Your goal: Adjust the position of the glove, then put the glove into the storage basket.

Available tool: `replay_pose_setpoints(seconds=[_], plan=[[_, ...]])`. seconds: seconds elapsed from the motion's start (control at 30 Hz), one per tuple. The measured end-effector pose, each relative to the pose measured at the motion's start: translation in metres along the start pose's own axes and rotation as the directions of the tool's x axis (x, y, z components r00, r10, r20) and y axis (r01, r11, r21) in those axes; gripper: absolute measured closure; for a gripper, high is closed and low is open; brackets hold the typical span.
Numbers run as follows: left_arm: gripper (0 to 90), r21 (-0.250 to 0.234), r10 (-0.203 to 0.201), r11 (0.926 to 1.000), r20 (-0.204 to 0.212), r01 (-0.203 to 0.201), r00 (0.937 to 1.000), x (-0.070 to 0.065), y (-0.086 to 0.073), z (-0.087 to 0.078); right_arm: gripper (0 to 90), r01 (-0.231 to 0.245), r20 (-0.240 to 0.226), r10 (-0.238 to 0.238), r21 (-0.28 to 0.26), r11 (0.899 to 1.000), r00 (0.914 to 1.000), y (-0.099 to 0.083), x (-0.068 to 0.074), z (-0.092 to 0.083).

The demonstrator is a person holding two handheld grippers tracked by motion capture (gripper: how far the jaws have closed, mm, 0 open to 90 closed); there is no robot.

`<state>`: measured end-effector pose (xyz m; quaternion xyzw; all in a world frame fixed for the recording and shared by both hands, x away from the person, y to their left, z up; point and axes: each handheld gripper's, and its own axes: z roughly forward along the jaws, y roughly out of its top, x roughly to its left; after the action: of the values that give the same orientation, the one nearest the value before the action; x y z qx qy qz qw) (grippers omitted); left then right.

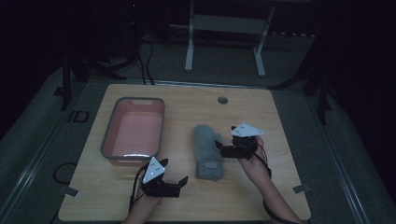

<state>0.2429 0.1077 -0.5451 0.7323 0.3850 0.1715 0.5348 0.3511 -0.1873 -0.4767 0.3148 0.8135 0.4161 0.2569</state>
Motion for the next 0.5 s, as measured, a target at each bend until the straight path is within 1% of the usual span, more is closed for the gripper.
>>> replay_pose_setpoints(seconds=[0.07,0.1,0.13,0.23,0.27,0.3,0.33,0.4,0.43,0.47,0.5], plan=[[1.1,0.008,0.005,1.0000,0.000,-0.005,1.0000,0.000,0.003,0.001,15.1,-0.029,0.003,0.029,0.039,0.999,0.9996,-0.005,-0.005,-0.005],[1.1,0.014,0.008,0.9999,0.003,-0.008,1.0000,-0.001,0.005,0.002,15.1,-0.029,0.003,0.029,0.039,0.999,0.9996,-0.005,-0.005,-0.005],[1.1,0.021,0.007,0.9998,0.008,-0.007,0.9999,-0.002,0.008,0.003,14.3,-0.052,-0.003,0.052,0.040,0.998,0.9986,-0.008,-0.007,-0.009],[1.1,0.043,-0.007,0.9991,0.039,0.006,0.9992,-0.007,0.017,0.009,12.8,-0.098,-0.010,0.099,0.066,0.993,0.9951,-0.016,-0.013,-0.019],[1.0,0.059,-0.006,0.9982,0.049,0.003,0.9988,-0.009,0.024,0.014,12.8,-0.122,-0.023,0.124,0.073,0.990,0.9920,-0.018,-0.014,-0.022],[1.1,0.059,-0.006,0.9982,0.049,0.003,0.9988,-0.009,0.024,0.014,12.8,-0.122,-0.023,0.124,0.073,0.990,0.9920,-0.018,-0.014,-0.022],[1.1,0.075,-0.004,0.9972,0.054,0.000,0.9985,-0.010,0.029,0.017,13.1,-0.146,-0.036,0.149,0.071,0.987,0.9882,-0.020,-0.017,-0.025],[1.1,0.100,0.009,0.9949,0.050,-0.014,0.9987,-0.012,0.038,0.023,13.2,-0.147,-0.039,0.150,0.073,0.986,0.9879,-0.021,-0.017,-0.026],[1.1,0.105,0.014,0.9943,0.046,-0.019,0.9989,-0.013,0.041,0.025,13.6,-0.155,-0.043,0.158,0.072,0.985,0.9865,-0.021,-0.017,-0.027],[1.1,0.121,0.030,0.9921,0.044,-0.035,0.9986,-0.014,0.050,0.032,12.7,-0.168,-0.070,0.174,0.077,0.983,0.9824,-0.021,-0.016,-0.026],[1.1,0.121,0.030,0.9921,0.044,-0.035,0.9986,-0.014,0.050,0.032,12.9,-0.175,-0.072,0.180,0.072,0.982,0.9810,-0.021,-0.015,-0.025]])
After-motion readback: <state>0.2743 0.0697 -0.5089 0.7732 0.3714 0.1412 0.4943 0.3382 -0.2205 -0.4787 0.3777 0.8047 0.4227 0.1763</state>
